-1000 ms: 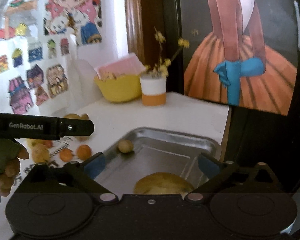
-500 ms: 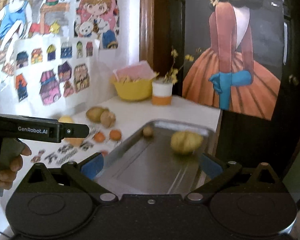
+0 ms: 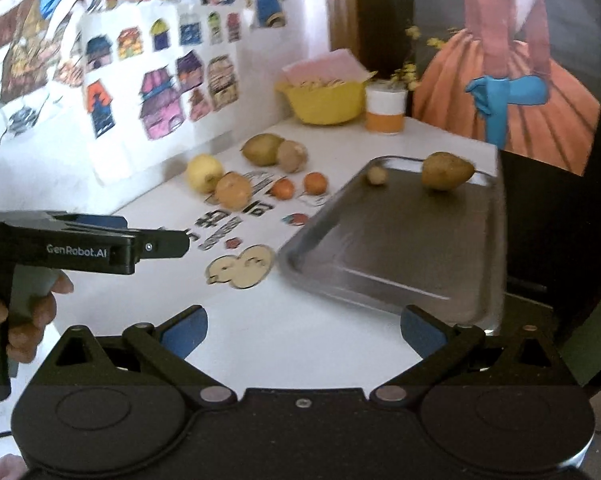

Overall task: Organize fruits
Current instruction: 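Open both tools over the tray and withdraw them toward the remaining fruits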

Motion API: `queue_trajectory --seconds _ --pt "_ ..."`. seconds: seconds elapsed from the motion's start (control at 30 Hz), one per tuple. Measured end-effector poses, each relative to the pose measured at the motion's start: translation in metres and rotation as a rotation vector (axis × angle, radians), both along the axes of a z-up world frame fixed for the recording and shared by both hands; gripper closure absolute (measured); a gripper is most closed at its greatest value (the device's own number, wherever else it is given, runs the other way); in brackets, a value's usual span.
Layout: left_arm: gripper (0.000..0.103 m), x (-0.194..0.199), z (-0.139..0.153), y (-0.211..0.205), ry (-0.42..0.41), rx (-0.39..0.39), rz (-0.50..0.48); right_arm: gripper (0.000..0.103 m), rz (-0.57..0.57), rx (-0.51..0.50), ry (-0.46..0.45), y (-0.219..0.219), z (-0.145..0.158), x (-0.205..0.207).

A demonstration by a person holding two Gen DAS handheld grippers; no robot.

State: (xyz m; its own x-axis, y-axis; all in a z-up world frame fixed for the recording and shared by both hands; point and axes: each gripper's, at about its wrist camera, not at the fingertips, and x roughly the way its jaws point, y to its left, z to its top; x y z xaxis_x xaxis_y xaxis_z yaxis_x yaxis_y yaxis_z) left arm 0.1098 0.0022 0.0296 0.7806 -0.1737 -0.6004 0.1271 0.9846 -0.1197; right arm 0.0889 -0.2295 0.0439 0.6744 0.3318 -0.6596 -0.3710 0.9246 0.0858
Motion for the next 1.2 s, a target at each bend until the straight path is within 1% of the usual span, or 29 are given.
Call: queue_trajectory --seconds 0.13,0.33,0.57,0.77,0.93,1.2 --pt "0.0 -0.004 0.0 0.02 0.021 0.019 0.04 0.001 0.043 0.003 0.015 0.019 -0.002 0.006" --pt "0.0 0.003 0.001 0.043 0.033 0.053 0.088 0.001 0.083 0.025 0.047 0.047 -0.004 0.025" --pt "0.0 0.024 0.006 0.06 0.015 0.04 0.133 0.001 0.132 0.015 0.028 0.076 0.0 0.05" --pt "0.0 0.049 0.007 0.065 0.011 0.029 0.154 0.001 0.154 0.005 0.017 0.088 -0.001 0.074" --pt "0.0 0.072 0.005 0.065 0.013 0.03 0.163 0.001 0.152 -0.002 0.016 0.091 -0.006 0.092" --pt "0.0 0.109 -0.005 0.059 0.011 0.048 0.175 0.001 0.119 -0.023 -0.047 0.091 -0.015 0.117"
